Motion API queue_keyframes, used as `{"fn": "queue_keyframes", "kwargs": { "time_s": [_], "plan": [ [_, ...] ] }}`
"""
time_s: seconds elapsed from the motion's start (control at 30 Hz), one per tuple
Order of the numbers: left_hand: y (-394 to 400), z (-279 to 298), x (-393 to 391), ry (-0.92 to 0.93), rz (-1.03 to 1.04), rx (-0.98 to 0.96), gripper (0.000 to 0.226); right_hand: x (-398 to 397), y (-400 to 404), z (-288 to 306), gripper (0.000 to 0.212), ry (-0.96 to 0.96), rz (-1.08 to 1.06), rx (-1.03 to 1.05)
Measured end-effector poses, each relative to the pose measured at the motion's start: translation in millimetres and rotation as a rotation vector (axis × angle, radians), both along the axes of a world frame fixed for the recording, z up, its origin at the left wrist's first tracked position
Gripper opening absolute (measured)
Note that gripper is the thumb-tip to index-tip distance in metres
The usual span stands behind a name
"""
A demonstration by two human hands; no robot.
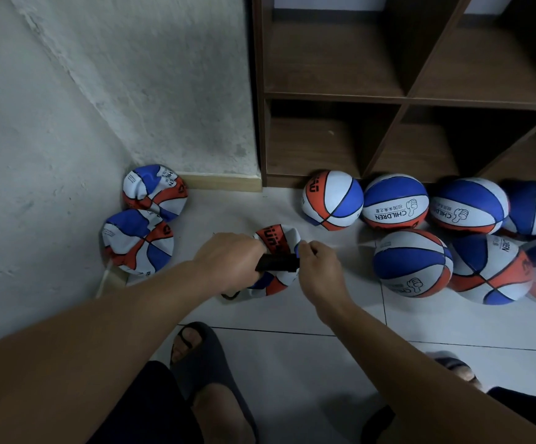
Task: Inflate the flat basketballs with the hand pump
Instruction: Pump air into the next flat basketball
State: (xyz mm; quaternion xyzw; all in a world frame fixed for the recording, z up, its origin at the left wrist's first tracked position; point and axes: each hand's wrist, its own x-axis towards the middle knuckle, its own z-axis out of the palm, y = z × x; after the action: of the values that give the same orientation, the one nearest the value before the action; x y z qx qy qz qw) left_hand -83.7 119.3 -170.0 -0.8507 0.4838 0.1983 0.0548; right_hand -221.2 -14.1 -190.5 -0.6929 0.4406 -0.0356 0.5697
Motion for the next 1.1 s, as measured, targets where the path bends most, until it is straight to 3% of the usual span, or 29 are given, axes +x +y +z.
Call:
{"fn": "queue_keyframes", "kwargs": {
  "time_s": [0.3, 0.4, 0.53, 0.73, 1.1],
  "plan": [
    [4, -7, 2, 0.034, 0.004, -0.002, 0.011, -2, -22, -8, 0.037, 0.085, 0.086, 0.101],
    [10, -2, 15, -0.030, 0.069, -0.001, 0.009, -8, -64, 0, 0.031, 0.092, -0.023, 0.097],
    [12, -2, 22, -0.081, 0.099, 0.007, 0.009, -14, -103, 3, 0.024, 0.054, -0.116, 0.246],
    [5, 2, 15, -0.078, 0.039, 0.007, 0.011, -5, -45, 2, 0.029, 0.109, -0.081, 0.040],
    [1, 3, -1, -0.038, -0.034, -0.004, 0.013, 6, -3, 1, 0.036, 0.120, 0.007, 0.120]
  ]
}}
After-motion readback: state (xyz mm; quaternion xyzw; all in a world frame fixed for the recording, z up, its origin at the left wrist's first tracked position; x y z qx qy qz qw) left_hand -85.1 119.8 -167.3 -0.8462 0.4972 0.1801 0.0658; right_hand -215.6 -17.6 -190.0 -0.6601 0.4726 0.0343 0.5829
